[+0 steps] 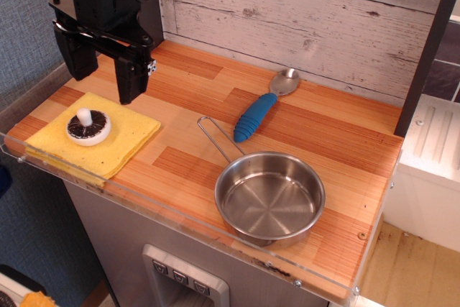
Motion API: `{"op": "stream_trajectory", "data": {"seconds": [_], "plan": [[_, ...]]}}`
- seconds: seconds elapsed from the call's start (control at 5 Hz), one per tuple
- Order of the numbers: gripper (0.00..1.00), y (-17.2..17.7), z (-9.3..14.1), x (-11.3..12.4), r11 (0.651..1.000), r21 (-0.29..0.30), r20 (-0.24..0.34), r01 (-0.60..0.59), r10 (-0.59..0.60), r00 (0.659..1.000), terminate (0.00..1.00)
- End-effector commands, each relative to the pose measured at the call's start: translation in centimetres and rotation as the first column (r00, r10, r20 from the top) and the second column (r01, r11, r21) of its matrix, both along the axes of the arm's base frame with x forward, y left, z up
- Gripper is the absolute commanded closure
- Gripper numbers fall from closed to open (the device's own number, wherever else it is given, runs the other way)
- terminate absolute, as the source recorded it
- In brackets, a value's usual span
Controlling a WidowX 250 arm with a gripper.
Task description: Move the spoon to top of the yellow cloth.
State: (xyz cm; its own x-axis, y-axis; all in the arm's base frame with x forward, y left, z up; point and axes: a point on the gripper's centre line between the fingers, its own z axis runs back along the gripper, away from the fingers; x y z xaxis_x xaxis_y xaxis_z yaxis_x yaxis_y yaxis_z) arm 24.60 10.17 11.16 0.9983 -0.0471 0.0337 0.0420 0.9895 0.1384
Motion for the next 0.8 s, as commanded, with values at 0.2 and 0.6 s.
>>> {"op": "stream_trajectory", "data": {"seconds": [0.2,0.6], "plan": [[0.00,-2.5,0.0,3.4,1.000,0.001,0.033,-0.009,0.009,0.999,0.00],[0.00,-7.9,-2.7,11.1,0.999,-0.025,0.092,0.023,-0.021,0.996,0.00]]}}
